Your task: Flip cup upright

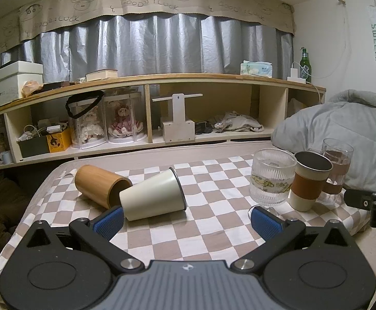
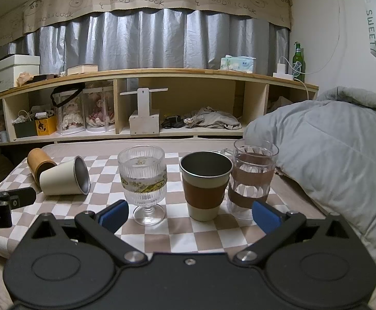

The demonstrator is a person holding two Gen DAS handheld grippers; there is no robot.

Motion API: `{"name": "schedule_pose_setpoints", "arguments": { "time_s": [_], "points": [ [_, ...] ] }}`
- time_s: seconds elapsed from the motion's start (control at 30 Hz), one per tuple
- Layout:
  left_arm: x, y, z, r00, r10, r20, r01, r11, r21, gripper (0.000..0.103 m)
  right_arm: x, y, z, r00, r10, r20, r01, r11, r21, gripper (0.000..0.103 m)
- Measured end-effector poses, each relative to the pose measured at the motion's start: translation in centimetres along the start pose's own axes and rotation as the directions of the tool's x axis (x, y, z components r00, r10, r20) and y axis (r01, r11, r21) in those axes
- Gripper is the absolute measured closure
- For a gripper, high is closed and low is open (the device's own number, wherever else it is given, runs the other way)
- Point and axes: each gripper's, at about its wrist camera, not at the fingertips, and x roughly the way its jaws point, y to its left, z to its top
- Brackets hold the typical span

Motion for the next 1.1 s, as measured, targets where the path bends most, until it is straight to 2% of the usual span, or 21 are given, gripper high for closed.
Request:
{"name": "schedule_pose_setpoints", "arguments": {
  "time_s": [1.1],
  "points": [
    [-0.02,0.18,0.03,1.000,0.005,0.002,-0.005,1.000,0.003,0.000,0.03,-0.07,0.20,1.000,0.000,0.005,0.000,1.000,-0.016,0.000]
  ]
}}
